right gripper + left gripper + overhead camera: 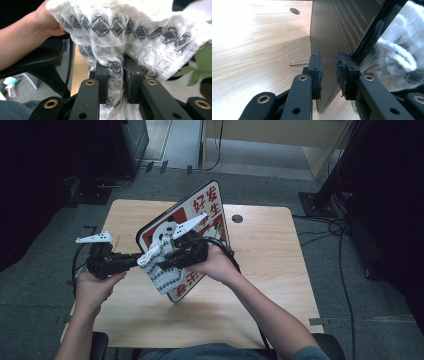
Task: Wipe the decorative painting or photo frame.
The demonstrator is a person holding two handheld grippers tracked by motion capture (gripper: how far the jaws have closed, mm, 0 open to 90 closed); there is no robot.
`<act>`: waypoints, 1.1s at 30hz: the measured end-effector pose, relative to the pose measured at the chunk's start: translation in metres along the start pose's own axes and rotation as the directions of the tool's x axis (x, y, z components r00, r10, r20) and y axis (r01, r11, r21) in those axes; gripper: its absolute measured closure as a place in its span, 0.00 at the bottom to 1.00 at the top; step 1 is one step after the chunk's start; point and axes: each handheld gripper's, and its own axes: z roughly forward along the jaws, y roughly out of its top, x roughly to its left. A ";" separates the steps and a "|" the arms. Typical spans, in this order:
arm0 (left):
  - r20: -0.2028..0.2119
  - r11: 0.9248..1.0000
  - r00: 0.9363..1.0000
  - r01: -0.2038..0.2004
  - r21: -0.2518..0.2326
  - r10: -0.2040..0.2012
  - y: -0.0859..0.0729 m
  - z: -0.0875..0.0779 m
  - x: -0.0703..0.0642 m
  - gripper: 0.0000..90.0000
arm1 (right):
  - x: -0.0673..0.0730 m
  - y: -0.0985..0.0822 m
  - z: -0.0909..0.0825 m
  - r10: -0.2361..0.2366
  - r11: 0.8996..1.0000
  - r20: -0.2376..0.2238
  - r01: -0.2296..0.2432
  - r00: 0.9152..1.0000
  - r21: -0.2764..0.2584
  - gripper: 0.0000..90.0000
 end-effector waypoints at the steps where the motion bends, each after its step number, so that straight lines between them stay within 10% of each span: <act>1: -0.001 1.000 1.000 0.000 0.001 0.000 0.000 0.000 0.000 0.82 | 0.000 -0.001 0.001 0.000 1.000 -0.001 0.000 1.000 0.001 0.85; 33: -0.006 1.000 1.000 -0.005 0.005 0.005 -0.001 0.001 0.000 0.83 | -0.007 -0.043 0.018 0.026 0.999 0.000 -0.026 1.000 0.030 0.85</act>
